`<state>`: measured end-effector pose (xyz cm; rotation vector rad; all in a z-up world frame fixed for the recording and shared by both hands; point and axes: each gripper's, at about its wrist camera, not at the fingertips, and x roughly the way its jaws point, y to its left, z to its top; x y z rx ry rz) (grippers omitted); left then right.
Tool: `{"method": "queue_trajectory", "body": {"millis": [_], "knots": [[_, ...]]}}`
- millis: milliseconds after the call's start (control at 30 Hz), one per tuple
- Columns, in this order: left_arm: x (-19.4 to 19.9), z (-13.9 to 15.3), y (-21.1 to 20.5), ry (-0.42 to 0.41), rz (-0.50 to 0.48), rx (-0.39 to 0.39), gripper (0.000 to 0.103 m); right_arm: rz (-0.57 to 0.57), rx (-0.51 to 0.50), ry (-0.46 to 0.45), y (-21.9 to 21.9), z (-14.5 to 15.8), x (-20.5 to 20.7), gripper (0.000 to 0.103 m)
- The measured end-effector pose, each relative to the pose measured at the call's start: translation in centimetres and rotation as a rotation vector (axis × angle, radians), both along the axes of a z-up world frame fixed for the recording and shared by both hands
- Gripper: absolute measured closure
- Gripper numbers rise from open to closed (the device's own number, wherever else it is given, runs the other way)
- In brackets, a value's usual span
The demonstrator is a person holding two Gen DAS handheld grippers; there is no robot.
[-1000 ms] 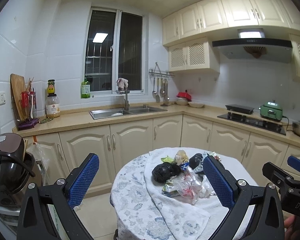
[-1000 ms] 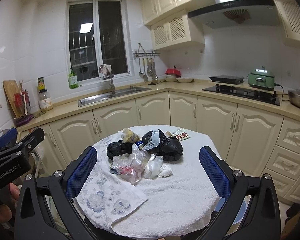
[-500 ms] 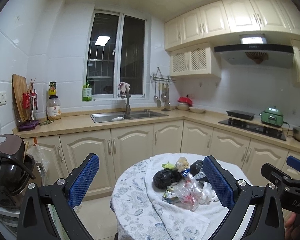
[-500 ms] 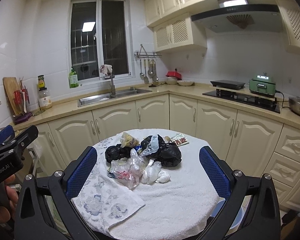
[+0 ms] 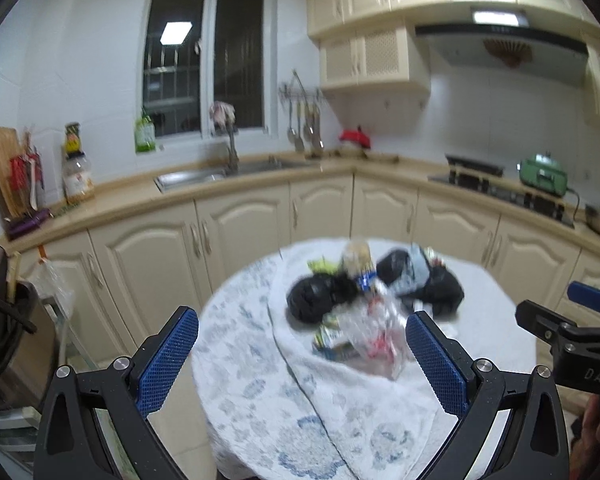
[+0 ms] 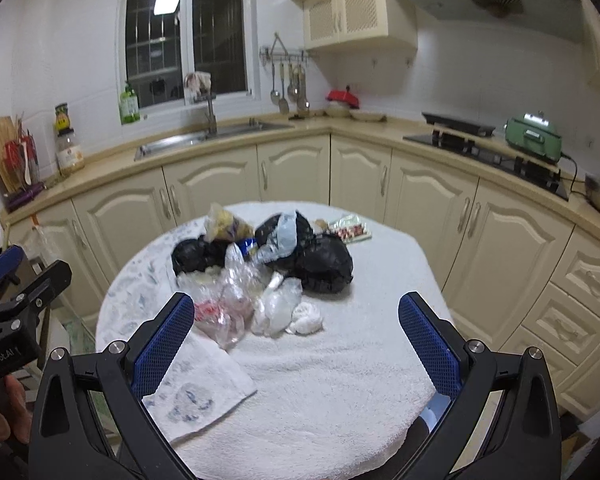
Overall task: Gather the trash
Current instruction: 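Grasp the white tissue ball with the right tool while the left tool grasps a clear plastic bag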
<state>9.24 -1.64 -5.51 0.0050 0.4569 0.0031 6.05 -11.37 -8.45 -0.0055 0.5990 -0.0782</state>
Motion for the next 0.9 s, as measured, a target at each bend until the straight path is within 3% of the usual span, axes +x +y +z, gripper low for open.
{"method": "queue_trajectory", "body": {"millis": [200,533,767,900], "knots": [[5.2,-3.2,-1.1,0.095,-0.043,0.017,0.001,0.000,0.020,0.104,-1.5,-4.1,3.7,0.000],[11.9,-7.2,-1.6,0.177,-0.049,0.003,0.001,0.033,0.054,0.257,-2.6,-10.0,10.3,0.013],[13.3,-8.3,-1.9,0.175,-0.063,0.001,0.001,-0.020,0.123,0.258,-5.7,-10.7,9.4,0.016],[14.0,-8.8,-3.6,0.177,-0.094,0.016,0.001,-0.017,0.112,0.294,-6.2,-11.7,10.7,0.029]]}}
